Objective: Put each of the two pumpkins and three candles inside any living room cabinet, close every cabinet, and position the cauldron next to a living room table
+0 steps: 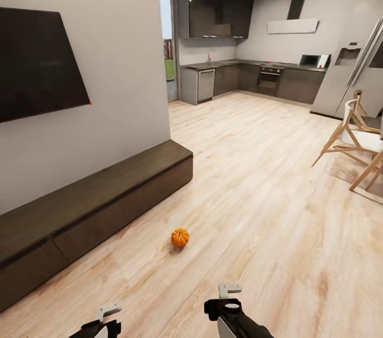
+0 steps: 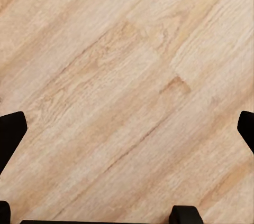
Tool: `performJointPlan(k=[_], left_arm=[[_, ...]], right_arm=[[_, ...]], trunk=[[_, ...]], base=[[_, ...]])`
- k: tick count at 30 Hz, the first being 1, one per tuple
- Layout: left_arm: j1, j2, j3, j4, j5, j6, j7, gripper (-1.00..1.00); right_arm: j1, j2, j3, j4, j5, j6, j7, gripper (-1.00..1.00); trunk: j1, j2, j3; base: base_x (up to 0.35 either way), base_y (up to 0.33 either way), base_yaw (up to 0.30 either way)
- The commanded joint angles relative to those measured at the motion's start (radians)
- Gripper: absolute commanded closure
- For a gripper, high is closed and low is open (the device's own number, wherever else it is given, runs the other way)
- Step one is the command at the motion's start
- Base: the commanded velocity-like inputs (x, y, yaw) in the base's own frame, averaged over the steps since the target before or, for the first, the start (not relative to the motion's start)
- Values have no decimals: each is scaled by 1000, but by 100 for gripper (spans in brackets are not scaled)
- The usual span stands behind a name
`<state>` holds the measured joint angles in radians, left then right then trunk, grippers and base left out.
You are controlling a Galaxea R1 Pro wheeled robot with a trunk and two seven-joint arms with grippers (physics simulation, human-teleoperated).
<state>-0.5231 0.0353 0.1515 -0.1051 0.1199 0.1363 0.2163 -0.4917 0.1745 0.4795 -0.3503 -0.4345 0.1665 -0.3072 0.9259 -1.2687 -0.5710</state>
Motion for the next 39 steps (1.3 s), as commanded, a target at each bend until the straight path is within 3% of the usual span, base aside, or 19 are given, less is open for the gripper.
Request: performJointPlan(k=[1,13,20,39], left_arm=[[0,0,-1,-2,10,5,3,-100],[0,0,-1,-2,10,5,3,-100],[0,0,0,-2,10,5,3,-100],[0,0,0,-2,10,5,3,-100]], right_arm=[[-1,0,5,-1,-3,5,-7,-100],[-1,0,-1,-1,-2,2,-10,-100],[-1,0,-5,-1,-2,-5,-80,-100],[-1,0,-4,-1,-4,1,-86,-100]], trunk=[[0,-1,-1],[0,-1,-1],[0,-1,-1],[0,-1,-4]], base=[[38,-34,268],[6,-5,268],[0,0,268],[0,0,268]])
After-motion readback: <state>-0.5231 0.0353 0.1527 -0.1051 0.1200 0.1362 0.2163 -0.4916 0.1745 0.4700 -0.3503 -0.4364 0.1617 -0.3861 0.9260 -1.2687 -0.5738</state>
